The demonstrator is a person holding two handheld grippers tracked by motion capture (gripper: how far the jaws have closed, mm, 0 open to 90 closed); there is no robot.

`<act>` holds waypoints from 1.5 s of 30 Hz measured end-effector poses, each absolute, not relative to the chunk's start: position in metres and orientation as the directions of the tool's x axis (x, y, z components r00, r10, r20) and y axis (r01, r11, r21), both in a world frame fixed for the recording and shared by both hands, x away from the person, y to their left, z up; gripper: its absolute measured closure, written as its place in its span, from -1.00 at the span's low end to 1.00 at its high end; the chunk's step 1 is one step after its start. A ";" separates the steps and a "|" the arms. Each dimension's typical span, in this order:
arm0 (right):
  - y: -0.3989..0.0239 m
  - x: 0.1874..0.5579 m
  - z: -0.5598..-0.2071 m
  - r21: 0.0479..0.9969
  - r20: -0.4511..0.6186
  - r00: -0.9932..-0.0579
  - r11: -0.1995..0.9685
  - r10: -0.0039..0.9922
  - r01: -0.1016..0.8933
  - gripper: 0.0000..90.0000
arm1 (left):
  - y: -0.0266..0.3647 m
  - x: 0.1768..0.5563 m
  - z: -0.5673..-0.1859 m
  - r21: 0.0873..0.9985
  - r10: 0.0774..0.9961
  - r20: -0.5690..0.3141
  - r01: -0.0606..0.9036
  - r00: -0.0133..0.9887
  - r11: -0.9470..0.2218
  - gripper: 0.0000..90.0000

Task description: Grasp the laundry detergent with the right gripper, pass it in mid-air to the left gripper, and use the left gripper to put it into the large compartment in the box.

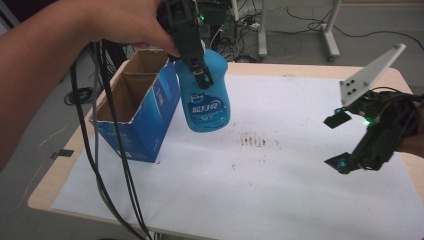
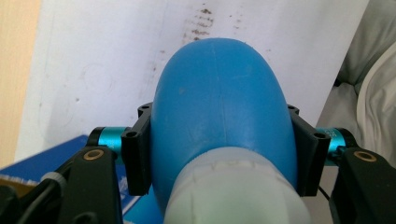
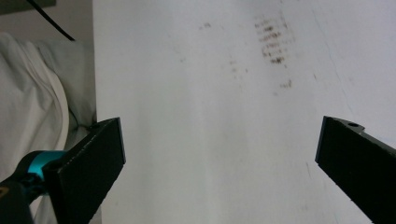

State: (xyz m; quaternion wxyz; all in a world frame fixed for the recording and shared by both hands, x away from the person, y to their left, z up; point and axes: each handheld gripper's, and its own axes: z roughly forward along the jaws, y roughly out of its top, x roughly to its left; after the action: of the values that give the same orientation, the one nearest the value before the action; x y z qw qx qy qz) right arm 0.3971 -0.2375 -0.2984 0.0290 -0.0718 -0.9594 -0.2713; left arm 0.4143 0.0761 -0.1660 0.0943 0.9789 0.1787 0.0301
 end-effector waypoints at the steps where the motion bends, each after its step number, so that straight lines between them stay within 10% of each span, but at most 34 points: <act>1: -0.240 0.397 -0.297 0.512 0.087 -0.988 0.845 0.128 0.154 -0.98 | 0.078 0.414 -0.164 0.194 0.362 0.027 0.351 0.932 -0.916 -0.17; 45: -0.279 0.396 -0.284 0.467 -0.001 -0.968 0.856 0.252 0.222 -0.98 | 0.215 0.401 -0.091 0.236 0.688 0.062 0.659 0.723 -0.714 -0.17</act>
State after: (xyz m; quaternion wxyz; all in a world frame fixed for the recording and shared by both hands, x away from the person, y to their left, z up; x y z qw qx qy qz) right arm 0.3958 -0.2788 -0.2836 -0.0313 -0.1232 -0.9628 -0.2383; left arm 0.4013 0.2146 -0.0909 0.0992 0.9229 0.3649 0.0729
